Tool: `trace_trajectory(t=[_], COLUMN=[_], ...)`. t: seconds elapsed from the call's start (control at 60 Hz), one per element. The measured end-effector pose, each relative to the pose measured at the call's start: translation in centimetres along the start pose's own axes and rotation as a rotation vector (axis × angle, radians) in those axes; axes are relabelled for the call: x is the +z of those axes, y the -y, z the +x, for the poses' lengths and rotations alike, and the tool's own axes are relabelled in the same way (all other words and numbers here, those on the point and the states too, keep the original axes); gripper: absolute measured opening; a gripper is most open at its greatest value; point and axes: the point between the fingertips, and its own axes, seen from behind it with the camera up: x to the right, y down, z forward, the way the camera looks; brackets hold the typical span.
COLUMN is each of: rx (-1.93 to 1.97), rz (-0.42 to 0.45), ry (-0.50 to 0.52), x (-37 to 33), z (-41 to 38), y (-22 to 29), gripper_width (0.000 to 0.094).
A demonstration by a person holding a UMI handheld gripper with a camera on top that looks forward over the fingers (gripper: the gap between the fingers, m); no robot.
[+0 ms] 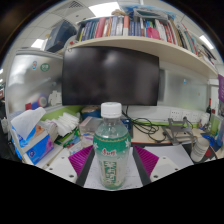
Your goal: Pour water
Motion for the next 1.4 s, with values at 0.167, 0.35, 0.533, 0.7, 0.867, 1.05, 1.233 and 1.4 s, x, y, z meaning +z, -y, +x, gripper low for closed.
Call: trace_trajectory(t=[0.167, 0.35, 0.533, 0.7, 0.867, 1.05, 1.233, 1.4], rx=[0.005, -0.008, 0.085, 0.414, 0.857, 1.283, 1.749, 2.113], rz=[0.019, 0.015, 0.030, 0.019, 0.000, -0.027, -0.005, 0.032], ry=[-0.017, -0.082, -0.056, -0.013, 0.065, 0.163, 0.294, 0.427], x=[1.4, 1.4, 0.7, -0.5, -0.9, -0.2, 0.2, 0.3], z=[-0.1, 1.3, 2.7, 8.1, 15.4, 21.7, 25.3, 27.6], y=[0.1, 0.5, 3.5, 7.4, 9.8, 9.5, 9.9, 10.6], gripper_width=[0.0502, 0.0305, 0.0304, 0.0304, 0.0302, 0.0302, 0.0302, 0.0302])
